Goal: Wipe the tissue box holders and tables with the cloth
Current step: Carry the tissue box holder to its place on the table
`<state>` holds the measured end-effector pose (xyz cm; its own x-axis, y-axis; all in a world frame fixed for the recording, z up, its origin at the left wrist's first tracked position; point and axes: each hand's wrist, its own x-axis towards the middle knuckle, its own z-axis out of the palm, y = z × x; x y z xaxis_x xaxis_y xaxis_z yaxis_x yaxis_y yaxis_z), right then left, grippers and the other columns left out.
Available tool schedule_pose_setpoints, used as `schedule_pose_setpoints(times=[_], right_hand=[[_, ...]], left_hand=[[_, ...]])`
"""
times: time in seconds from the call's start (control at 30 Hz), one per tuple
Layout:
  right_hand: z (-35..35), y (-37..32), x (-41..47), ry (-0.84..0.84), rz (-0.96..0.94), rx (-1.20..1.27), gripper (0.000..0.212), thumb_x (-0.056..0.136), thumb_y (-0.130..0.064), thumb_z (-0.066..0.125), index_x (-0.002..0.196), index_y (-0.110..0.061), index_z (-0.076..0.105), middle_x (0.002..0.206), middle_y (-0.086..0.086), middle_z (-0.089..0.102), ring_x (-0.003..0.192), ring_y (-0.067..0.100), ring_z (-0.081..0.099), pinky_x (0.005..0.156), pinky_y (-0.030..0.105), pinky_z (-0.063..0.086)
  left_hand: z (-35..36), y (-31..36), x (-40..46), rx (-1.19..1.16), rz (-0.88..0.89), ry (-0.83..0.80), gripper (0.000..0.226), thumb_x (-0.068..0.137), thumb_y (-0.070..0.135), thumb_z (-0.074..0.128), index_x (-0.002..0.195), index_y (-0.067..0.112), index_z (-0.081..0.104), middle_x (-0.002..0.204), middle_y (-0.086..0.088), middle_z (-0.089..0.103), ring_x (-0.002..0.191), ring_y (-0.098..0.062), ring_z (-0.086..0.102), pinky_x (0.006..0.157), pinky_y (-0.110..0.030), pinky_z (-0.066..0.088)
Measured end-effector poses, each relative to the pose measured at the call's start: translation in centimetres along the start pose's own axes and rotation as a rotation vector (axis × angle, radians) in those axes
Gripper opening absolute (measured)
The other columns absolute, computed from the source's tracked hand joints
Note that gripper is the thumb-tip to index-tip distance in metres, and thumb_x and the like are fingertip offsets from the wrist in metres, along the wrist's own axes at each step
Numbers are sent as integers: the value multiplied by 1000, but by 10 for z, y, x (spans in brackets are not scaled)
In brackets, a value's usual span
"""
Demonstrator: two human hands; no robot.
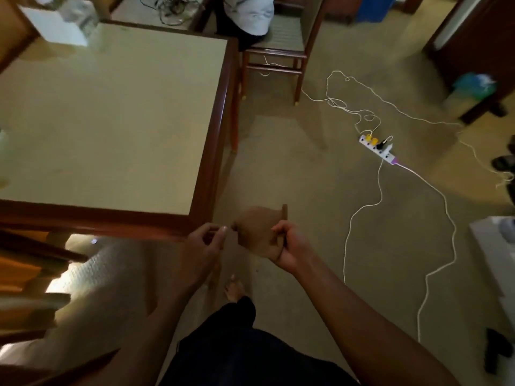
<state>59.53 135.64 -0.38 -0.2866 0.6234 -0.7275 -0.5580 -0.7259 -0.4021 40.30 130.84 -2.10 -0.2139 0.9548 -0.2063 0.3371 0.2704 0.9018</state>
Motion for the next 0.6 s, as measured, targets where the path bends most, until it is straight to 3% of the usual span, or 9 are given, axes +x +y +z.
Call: schedule_pose_setpoints(times=[0.1, 0.23, 0.3, 0.4, 0.53, 0.6], right_hand=[[12, -54, 27, -44, -12, 34, 55, 81, -11, 44, 133, 2, 57, 135, 25, 60, 126, 40, 57, 108, 59, 41], [29, -125, 59, -115, -69, 134, 50, 84, -21, 49, 122, 6, 65, 124, 31, 64, 103, 42, 69, 92, 62, 46], [37, -155, 77, -140, -85, 117, 48, 88, -24, 48, 117, 9, 68, 127, 35, 60, 112, 46, 64, 96, 62, 45], [51, -195, 108, -135, -80, 123, 51, 93, -26, 46, 129, 8, 59, 133, 34, 57, 125, 46, 56, 102, 60, 43], [68, -245, 149, -101, -46, -57, 34, 89, -2, 45, 111, 3, 70, 114, 26, 69, 98, 38, 71, 91, 52, 54], [79, -276, 175, -72, -15, -187, 38, 86, 7, 42, 113, 0, 67, 105, 22, 73, 91, 35, 72, 86, 47, 57]], left_hand=[[13, 22, 53, -13, 17, -1, 9, 94, 26, 64, 90, 21, 69, 79, 3, 69, 69, -6, 66, 63, -24, 52], [20, 51, 118, 33, 38, -40, 3, 92, 22, 66, 91, 23, 68, 84, 5, 70, 74, -6, 67, 66, -26, 56], [22, 66, 148, 51, 52, -35, 4, 92, 20, 66, 95, 20, 69, 87, 4, 70, 78, -8, 67, 69, -29, 59], [27, 84, 198, 109, 42, -6, 5, 93, 19, 64, 96, 20, 67, 89, 5, 68, 81, -11, 67, 71, -29, 59], [39, 96, 257, 132, 9, 65, 6, 93, 22, 65, 95, 27, 66, 90, 7, 68, 81, -12, 67, 72, -33, 60], [48, 105, 289, 121, -6, 131, 5, 92, 23, 65, 96, 27, 66, 90, 8, 68, 81, -11, 67, 74, -35, 60]])
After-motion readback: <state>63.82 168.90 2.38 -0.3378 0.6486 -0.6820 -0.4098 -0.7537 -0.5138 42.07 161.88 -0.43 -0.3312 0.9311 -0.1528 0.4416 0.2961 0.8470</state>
